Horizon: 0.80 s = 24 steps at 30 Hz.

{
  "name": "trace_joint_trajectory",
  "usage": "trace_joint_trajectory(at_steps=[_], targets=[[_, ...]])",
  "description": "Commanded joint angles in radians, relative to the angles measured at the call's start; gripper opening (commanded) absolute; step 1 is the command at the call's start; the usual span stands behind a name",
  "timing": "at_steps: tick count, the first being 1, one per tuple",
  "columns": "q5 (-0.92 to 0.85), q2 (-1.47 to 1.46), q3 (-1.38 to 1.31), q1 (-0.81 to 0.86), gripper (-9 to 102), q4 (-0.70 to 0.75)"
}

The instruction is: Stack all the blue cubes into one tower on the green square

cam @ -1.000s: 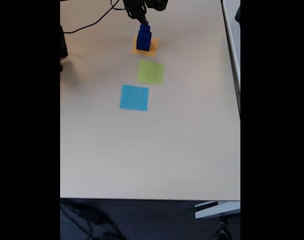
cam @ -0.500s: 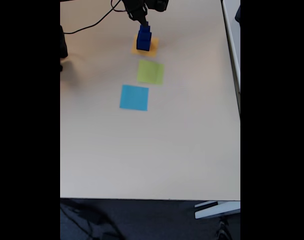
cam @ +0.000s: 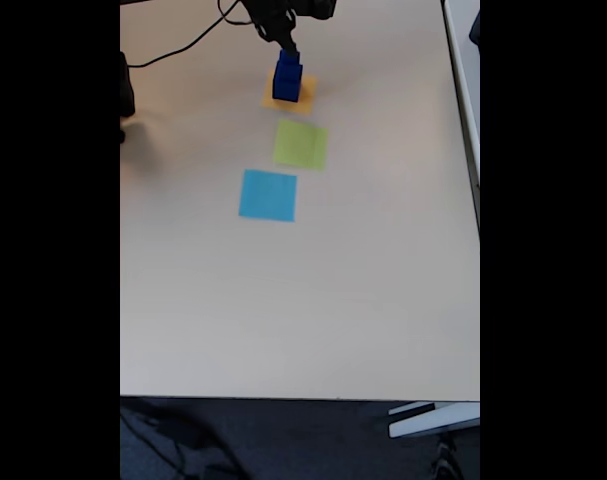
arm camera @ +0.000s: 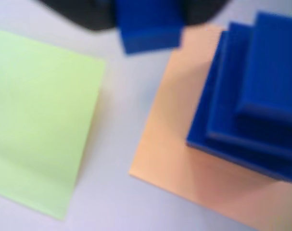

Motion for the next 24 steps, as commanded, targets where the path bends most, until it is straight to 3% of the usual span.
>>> trace_joint_trajectory(at_steps=[1, 13, 24], targets=[[-0.048, 0.127, -0.026, 0.069, 0, 0.012], [-0.153, 0.201, 0.126, 0.339, 0, -0.006], [-0.229, 0.114, 0.192, 0.477, 0, -0.091]])
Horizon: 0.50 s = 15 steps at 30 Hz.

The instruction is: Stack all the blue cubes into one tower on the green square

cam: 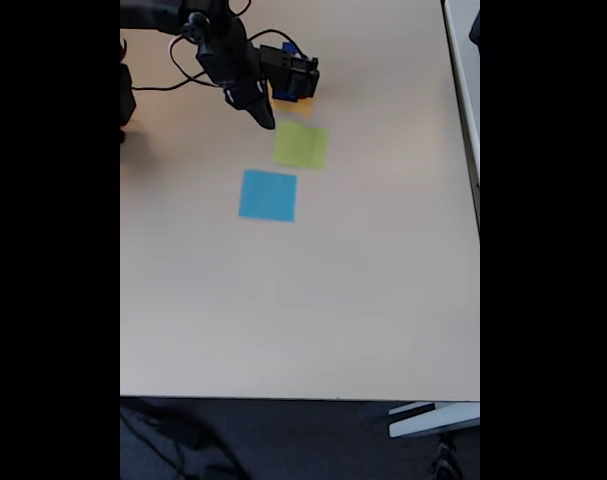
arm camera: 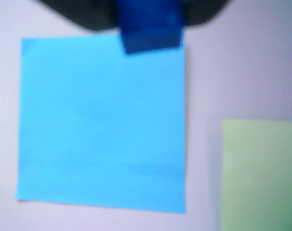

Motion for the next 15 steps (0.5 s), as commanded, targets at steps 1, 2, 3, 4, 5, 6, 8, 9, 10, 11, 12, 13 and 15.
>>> trace_joint_trajectory(at_steps=[1, 2, 3, 4, 5, 6, 8, 9, 10, 11, 12, 13, 15], targets=[[-0.014, -0.025, -0.009, 0.032, 0, -0.046], [-0.014, -0.038, -0.008, 0.037, 0, -0.057], [-0.014, -0.055, -0.008, 0.038, 0, -0.067], [-0.014, -0.071, -0.008, 0.041, 0, -0.077], [-0.014, -0.084, -0.008, 0.041, 0, -0.084], [-0.014, -0.097, -0.008, 0.041, 0, -0.092], [-0.014, -0.112, 0.0, 0.04, 0, -0.112], [-0.012, -0.117, 0.009, 0.04, 0, -0.124], [-0.012, -0.117, 0.023, 0.04, 0, -0.143], [-0.009, -0.117, 0.037, 0.038, 0, -0.155], [-0.008, -0.118, 0.051, 0.037, 0, -0.167], [-0.002, -0.12, 0.067, 0.034, 0, -0.181], [0.008, -0.12, 0.112, 0.031, 0, -0.221]])
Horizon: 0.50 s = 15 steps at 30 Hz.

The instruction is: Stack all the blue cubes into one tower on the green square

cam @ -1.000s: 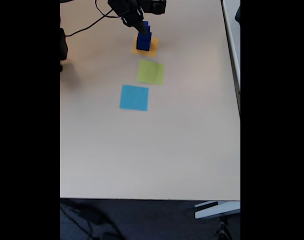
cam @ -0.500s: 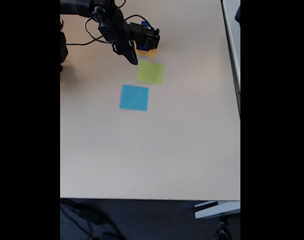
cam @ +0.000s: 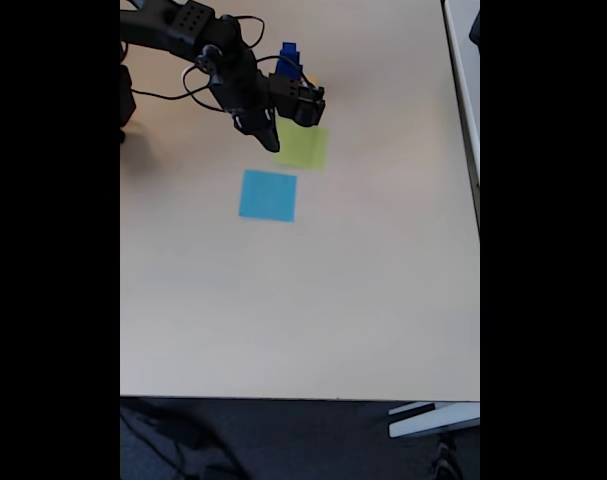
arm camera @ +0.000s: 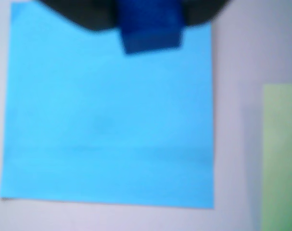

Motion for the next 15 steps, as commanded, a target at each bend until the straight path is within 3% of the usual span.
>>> trace_joint_trajectory(at_steps=[1, 15], targets=[[0.017, 0.011, 0.049, 0.0, 0, -0.072], [0.02, 0.021, 0.213, 0.041, 0, -0.227]])
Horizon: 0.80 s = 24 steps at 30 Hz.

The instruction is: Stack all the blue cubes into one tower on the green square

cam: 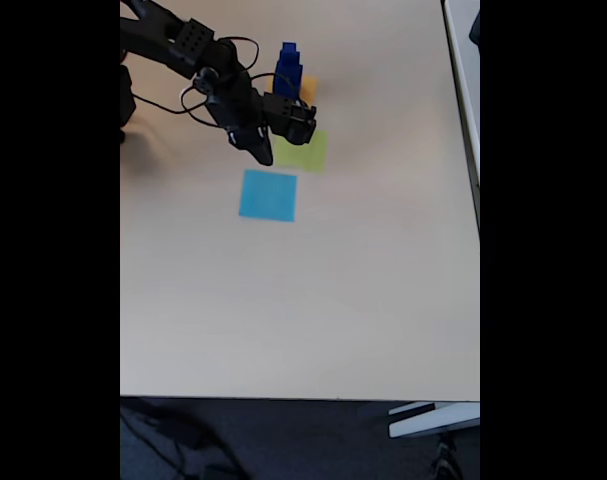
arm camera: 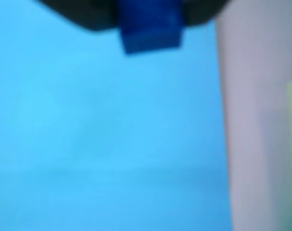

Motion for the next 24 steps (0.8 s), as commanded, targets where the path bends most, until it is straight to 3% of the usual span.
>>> trace_joint_trajectory(at_steps=[1, 12, 24], targets=[[-0.009, 0.021, 0.009, 0.021, 0, -0.035], [-0.061, 0.005, 0.077, 0.086, 0, -0.166], [-0.038, -0.043, 0.084, 0.081, 0, -0.195]])
